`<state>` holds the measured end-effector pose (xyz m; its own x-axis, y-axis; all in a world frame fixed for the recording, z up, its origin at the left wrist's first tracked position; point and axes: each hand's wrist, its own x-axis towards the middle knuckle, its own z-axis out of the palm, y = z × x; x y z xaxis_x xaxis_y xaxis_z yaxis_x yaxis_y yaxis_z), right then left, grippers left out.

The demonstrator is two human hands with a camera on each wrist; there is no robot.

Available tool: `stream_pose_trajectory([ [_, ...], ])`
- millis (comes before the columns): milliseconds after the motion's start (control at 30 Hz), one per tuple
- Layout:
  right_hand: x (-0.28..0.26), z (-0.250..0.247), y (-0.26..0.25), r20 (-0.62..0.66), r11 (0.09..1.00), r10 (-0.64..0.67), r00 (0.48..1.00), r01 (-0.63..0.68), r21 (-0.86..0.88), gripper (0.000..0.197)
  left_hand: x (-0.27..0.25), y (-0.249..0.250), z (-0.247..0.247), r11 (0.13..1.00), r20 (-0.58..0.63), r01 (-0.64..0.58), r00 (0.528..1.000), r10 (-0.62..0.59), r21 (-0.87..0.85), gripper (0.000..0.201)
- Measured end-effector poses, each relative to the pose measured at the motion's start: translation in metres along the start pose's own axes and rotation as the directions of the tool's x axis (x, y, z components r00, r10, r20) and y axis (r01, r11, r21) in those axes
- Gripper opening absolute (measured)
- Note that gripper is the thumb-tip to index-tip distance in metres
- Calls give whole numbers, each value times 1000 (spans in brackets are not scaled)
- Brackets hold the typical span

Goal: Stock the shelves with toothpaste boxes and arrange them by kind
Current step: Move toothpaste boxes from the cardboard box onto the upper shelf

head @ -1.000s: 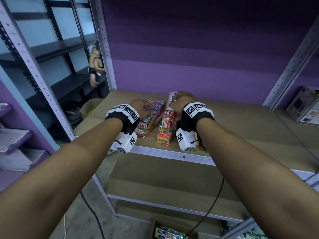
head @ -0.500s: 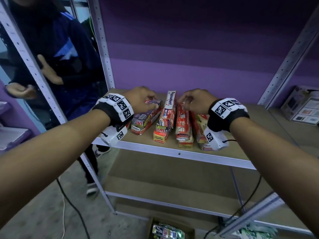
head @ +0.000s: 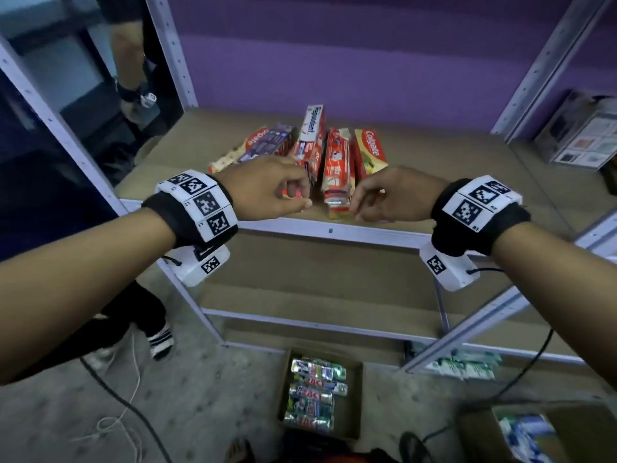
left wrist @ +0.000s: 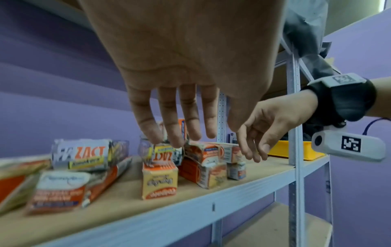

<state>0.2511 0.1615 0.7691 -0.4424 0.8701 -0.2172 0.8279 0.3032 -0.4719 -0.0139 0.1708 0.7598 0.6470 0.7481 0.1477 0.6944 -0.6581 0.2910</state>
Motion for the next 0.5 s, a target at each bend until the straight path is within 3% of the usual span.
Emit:
stream_pose_trajectory([
  [267,-16,67,34,105,997,68,992,-70,17,16,-24,13,65,984,233,96,971,-60,-148,25],
  [500,-22,147,69,285,963,206,936,-246,111,11,-50,4,161,925,382,288,907,-180,-247,20],
])
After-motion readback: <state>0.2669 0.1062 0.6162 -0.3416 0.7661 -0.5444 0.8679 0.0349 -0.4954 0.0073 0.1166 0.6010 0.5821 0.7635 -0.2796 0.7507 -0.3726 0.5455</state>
